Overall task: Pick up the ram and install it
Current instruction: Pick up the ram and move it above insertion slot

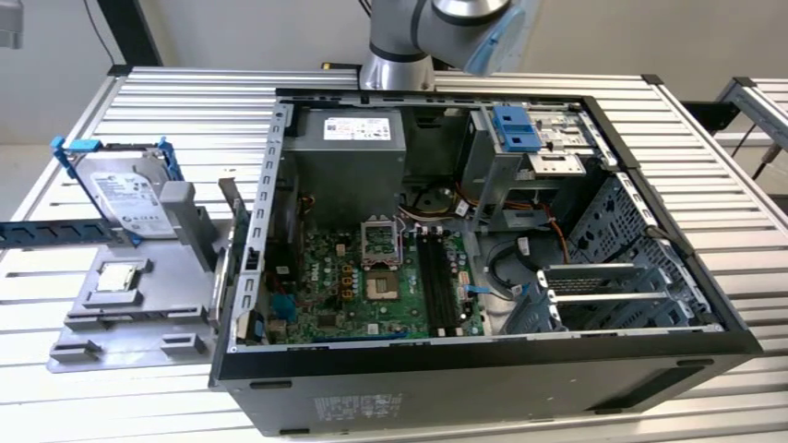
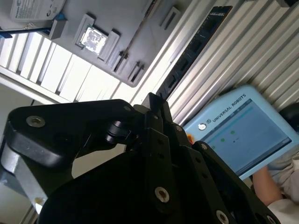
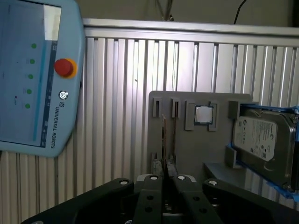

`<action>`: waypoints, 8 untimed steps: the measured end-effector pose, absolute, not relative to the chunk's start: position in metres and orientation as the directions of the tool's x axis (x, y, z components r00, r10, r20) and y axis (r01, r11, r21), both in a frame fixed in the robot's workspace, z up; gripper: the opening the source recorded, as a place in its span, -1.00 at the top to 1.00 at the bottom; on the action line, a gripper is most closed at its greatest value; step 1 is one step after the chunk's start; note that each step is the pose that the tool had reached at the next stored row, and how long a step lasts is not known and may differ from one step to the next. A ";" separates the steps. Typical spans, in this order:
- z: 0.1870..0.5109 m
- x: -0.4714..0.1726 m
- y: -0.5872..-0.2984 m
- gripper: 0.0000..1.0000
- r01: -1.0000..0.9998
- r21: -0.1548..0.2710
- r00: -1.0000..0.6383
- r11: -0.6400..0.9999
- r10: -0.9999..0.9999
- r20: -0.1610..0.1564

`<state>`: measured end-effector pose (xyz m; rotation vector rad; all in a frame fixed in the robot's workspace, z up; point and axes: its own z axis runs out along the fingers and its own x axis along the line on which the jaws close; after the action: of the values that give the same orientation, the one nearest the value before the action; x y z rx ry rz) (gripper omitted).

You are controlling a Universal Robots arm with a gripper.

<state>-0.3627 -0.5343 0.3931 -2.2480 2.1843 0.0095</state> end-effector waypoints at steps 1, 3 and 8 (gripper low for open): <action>0.393 -0.360 -0.534 1.00 -1.000 -0.001 0.029 -0.029 -1.000 -0.009; 0.393 -0.354 -0.534 1.00 -1.000 -0.001 0.029 -0.029 -1.000 -0.009; 0.393 -0.337 -0.534 1.00 -1.000 -0.001 0.029 -0.029 -1.000 -0.009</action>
<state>-0.3367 -0.5343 0.3931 -2.2478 2.1842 0.0096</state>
